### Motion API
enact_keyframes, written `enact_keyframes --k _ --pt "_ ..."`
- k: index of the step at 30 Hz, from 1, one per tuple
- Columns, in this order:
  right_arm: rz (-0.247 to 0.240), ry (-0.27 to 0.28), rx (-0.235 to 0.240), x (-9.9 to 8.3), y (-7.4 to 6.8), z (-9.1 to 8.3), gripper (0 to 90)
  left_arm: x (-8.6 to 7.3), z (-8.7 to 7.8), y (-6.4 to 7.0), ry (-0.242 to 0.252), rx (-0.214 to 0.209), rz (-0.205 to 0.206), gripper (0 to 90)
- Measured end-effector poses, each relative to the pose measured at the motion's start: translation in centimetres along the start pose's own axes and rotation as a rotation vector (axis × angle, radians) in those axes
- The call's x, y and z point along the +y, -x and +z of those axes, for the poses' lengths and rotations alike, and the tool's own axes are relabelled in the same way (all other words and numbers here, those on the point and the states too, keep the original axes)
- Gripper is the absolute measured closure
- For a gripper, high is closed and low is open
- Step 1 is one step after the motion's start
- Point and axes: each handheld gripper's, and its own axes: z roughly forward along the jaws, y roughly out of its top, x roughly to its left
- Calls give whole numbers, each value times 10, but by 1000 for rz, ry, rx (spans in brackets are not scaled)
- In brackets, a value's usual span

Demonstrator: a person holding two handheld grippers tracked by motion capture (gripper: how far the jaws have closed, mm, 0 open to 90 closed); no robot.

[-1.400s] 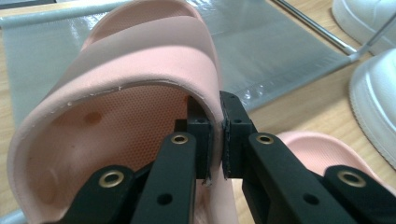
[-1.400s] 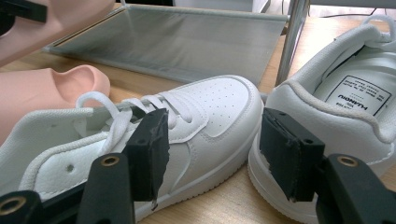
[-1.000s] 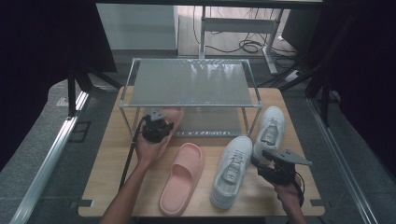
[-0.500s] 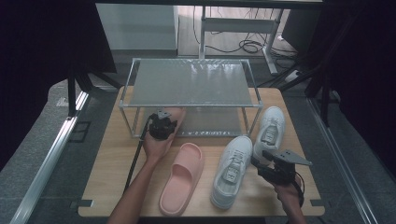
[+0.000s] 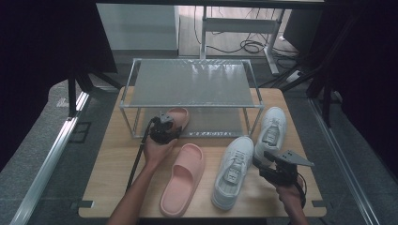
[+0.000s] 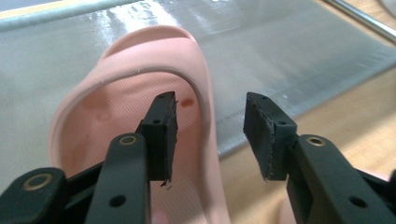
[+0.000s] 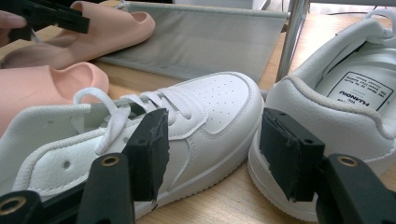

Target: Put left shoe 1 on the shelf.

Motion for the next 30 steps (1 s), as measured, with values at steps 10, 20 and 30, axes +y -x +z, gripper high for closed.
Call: enact_keyframes --k 10,20,30 --pt "-5 -1 0 0 -2 1 427 -13 -47 -3 50 -33 41 762" --pt "-1 0 -3 0 0 0 427 -31 -73 -3 52 -68 58 900" --pt "-1 -1 -3 0 -1 0 427 -66 -89 -10 24 -70 44 900"
